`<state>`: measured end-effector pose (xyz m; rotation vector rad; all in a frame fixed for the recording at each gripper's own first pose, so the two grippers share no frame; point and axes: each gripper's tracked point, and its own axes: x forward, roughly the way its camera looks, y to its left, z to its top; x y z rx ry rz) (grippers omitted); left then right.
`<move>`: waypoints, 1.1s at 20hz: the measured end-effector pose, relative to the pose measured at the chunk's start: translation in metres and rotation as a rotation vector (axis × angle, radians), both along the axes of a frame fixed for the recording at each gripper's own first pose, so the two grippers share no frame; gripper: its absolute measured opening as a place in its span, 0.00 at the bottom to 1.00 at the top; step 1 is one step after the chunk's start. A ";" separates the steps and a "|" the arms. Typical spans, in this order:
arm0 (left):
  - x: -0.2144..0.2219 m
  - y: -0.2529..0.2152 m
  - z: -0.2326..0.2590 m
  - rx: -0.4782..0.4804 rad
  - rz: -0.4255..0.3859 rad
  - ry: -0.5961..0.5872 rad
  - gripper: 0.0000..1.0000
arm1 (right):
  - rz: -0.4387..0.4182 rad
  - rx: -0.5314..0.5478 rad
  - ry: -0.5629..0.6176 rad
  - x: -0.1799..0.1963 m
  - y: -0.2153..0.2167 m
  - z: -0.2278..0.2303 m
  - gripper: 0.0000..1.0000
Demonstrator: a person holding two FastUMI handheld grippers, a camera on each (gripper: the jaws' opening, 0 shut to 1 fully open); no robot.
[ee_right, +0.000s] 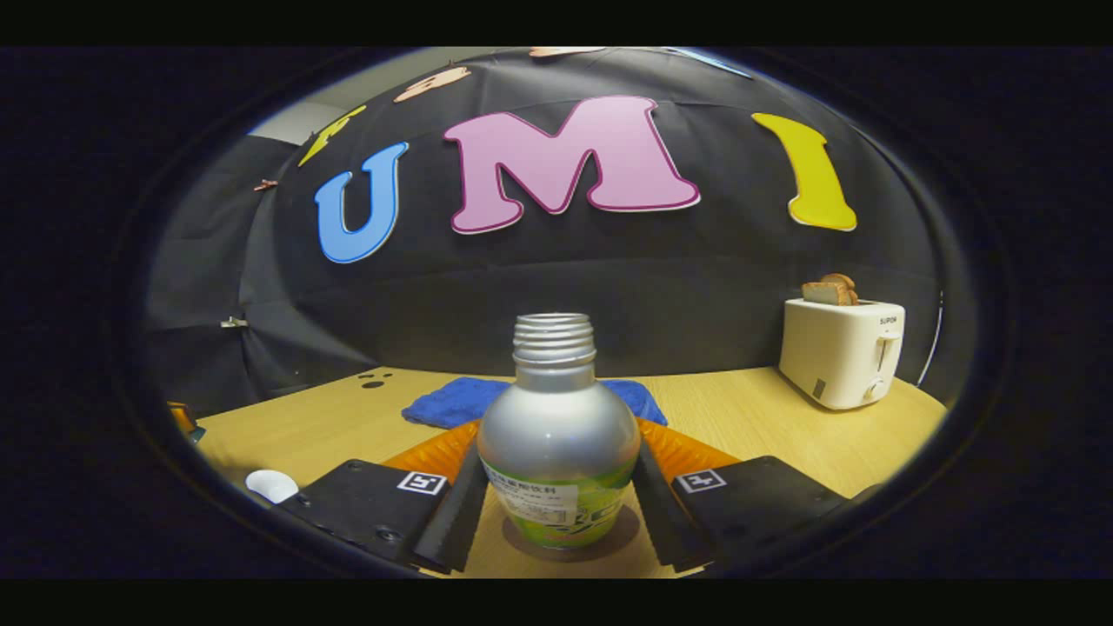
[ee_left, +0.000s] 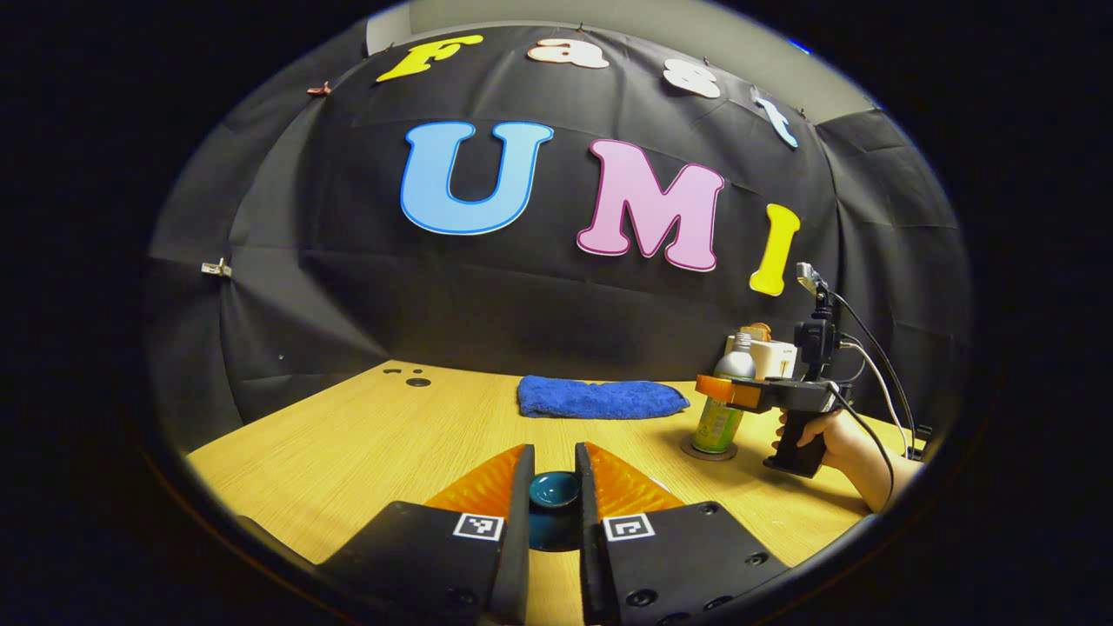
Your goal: Open the teacup lid with one hand, grasp the water bottle and pour water into the teacup with the other hand; after pouring, place the water bottle on the coaster and then close the teacup lid.
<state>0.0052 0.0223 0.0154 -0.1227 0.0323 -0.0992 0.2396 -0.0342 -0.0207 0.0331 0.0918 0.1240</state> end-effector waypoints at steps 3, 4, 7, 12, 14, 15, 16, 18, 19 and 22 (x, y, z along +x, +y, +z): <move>0.004 -0.008 -0.001 -0.010 -0.013 0.001 0.27 | -0.018 -0.054 -0.014 0.000 -0.001 -0.001 0.80; 0.004 -0.010 -0.004 -0.013 -0.018 0.009 0.28 | -0.024 -0.066 -0.016 -0.001 -0.002 -0.001 0.81; 0.003 -0.015 -0.008 -0.005 -0.026 0.022 0.28 | -0.038 -0.068 0.010 -0.001 -0.001 -0.010 0.83; -0.002 -0.012 -0.009 0.003 -0.010 0.025 0.28 | -0.064 -0.064 0.047 -0.008 -0.002 -0.015 0.99; -0.004 -0.010 -0.010 0.003 -0.002 0.035 0.28 | -0.070 -0.056 0.054 -0.014 0.001 -0.013 0.99; -0.006 -0.009 -0.010 0.004 0.001 0.036 0.28 | -0.080 -0.065 0.053 -0.018 0.000 -0.011 0.99; -0.007 -0.010 -0.010 0.006 0.004 0.037 0.28 | -0.094 -0.076 0.045 -0.021 -0.003 -0.007 0.99; -0.010 -0.011 -0.008 0.014 0.008 0.034 0.28 | -0.118 -0.089 0.017 -0.027 -0.006 0.004 0.99; -0.011 -0.012 -0.007 0.020 0.008 0.033 0.28 | -0.126 -0.088 -0.001 -0.031 -0.006 0.011 0.99; -0.016 -0.016 -0.003 0.032 0.007 0.025 0.28 | -0.131 -0.077 -0.080 -0.043 -0.005 0.037 0.99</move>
